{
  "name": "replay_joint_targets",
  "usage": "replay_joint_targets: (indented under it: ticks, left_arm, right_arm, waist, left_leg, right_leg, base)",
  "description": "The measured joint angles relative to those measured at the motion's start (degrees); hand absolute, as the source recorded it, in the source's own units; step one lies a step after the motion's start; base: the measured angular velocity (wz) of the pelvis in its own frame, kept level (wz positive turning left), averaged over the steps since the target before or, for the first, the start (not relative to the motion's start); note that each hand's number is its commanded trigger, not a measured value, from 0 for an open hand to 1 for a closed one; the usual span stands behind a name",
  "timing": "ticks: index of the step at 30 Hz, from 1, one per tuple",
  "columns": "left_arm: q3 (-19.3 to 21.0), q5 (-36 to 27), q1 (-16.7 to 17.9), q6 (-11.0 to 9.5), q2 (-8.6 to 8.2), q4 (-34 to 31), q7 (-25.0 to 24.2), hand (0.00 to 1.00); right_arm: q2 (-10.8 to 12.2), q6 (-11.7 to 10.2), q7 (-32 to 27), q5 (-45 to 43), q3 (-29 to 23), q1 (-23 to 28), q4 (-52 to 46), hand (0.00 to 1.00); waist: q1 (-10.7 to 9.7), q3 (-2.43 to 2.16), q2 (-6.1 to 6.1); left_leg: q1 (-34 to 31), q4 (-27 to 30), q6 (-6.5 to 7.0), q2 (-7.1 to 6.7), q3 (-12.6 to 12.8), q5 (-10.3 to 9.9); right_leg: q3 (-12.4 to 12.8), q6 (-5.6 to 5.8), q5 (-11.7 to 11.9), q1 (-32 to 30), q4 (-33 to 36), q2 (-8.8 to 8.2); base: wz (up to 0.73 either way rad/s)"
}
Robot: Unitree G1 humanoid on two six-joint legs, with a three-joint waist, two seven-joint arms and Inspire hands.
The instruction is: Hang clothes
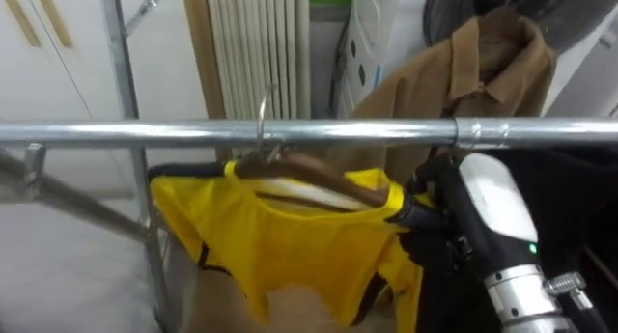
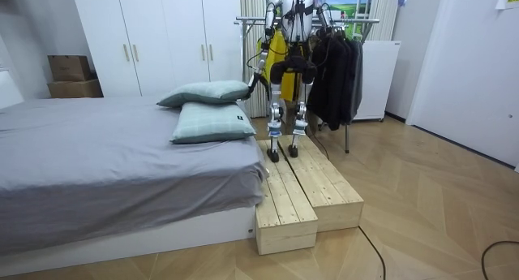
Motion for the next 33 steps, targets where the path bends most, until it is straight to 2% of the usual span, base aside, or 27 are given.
replay_joint_targets:
  ticks: [2, 4, 6, 10, 15, 19, 24, 29, 33]
  left_arm:
    - [1.34, 1.94, -0.03, 0.01, -0.08, -0.25, 0.08, 0.0]
    - [1.61, 2.17, -0.2, 0.04, -0.1, -0.71, 0.11, 0.0]
    - [1.61, 2.18, -0.16, 0.09, -0.11, -1.05, 0.12, 0.0]
    - [1.52, 2.18, -0.29, 0.05, -0.11, -1.06, 0.11, 0.0]
    - [1.26, 2.18, -0.12, -0.64, -0.12, -1.05, 0.16, 0.0]
    - [0.68, 2.17, -0.08, -1.57, -0.13, -1.04, 0.47, 0.0]
    - [-0.29, 2.11, -0.27, -1.82, -0.34, -1.04, 0.46, 0.0]
    - [-0.7, 2.13, -0.26, -1.84, -0.79, -1.01, 0.44, 0.0]
    - [-0.71, 2.13, -0.26, -1.84, -0.82, -1.01, 0.43, 0.0]
  right_arm:
    - [0.36, 0.28, 1.03, -0.33, -0.49, -0.06, -0.01, 1.0]
    - [0.59, 0.29, 1.71, -0.34, -0.62, -0.04, 0.0, 1.0]
    - [0.82, 0.22, 2.59, -0.27, -0.6, -0.04, 0.65, 1.0]
    - [0.9, 0.22, 3.44, -0.22, -0.61, -0.04, 1.53, 1.0]
    - [1.09, -0.09, 3.97, 1.66, -0.6, 0.3, 2.02, 1.0]
    - [1.04, -1.78, 3.93, 4.74, -0.59, 0.31, 5.11, 1.0]
    - [1.07, -2.01, 3.83, 5.01, -0.17, 0.32, 10.64, 1.0]
    - [1.12, -2.01, 3.88, 5.01, 0.66, 0.32, 12.78, 1.0]
    - [1.04, -2.02, 3.88, 5.23, 1.18, -0.02, 12.78, 1.0]
  waist:
    - [-0.52, -0.11, 0.03]
    - [-0.77, -0.14, -0.02]
    - [-0.46, -0.13, -0.04]
    - [-0.51, -0.12, -0.11]
    - [-0.22, -0.08, -0.49]
    - [0.17, -0.11, -0.54]
    - [1.55, 0.01, 0.05]
    - [1.6, 0.01, 1.13]
    - [1.63, -0.04, 1.08]
  left_leg:
    - [0.96, -1.84, 0.11, 0.08, -0.05, 0.53]
    - [1.07, -1.9, 0.16, 0.07, -0.03, 0.55]
    - [1.9, -2.58, 0.33, 0.1, -0.21, 0.66]
    - [2.57, -2.58, 0.39, -0.04, -1.22, 0.69]
    - [2.8, -2.51, 1.56, -0.85, -1.29, 1.38]
    - [2.83, -2.2, 1.96, -0.91, -1.44, 1.66]
    - [2.74, -1.68, 1.97, -0.9, -1.48, 1.66]
    - [2.65, -1.76, 1.97, -0.85, -1.47, 1.66]
    - [2.61, -1.89, 1.95, -0.77, -1.49, 1.67]
  right_leg:
    - [0.87, -1.34, 0.79, 1.82, -3.13, 0.68]
    - [1.28, -1.58, 1.21, 1.91, -3.83, 0.98]
    - [2.17, -1.53, 2.13, 2.75, -5.07, 1.39]
    - [2.22, -1.05, 2.96, 3.46, -5.96, 1.38]
    - [2.39, -0.59, 3.98, 4.17, -7.22, 0.99]
    - [2.55, -0.41, 4.99, 5.01, -9.08, 0.99]
    - [2.58, -0.45, 5.22, 5.27, -9.16, 0.98]
    - [2.52, -0.54, 5.38, 5.28, -9.12, 1.02]
    - [2.51, -0.59, 5.4, 5.24, -9.16, 1.11]
  base:
    - [-0.13]
    - [-0.11]
    - [-0.15]
    - [-0.02]
    - [-0.01]
    - [0.0]
    - [0.0]
    - [0.0]
    - [0.0]
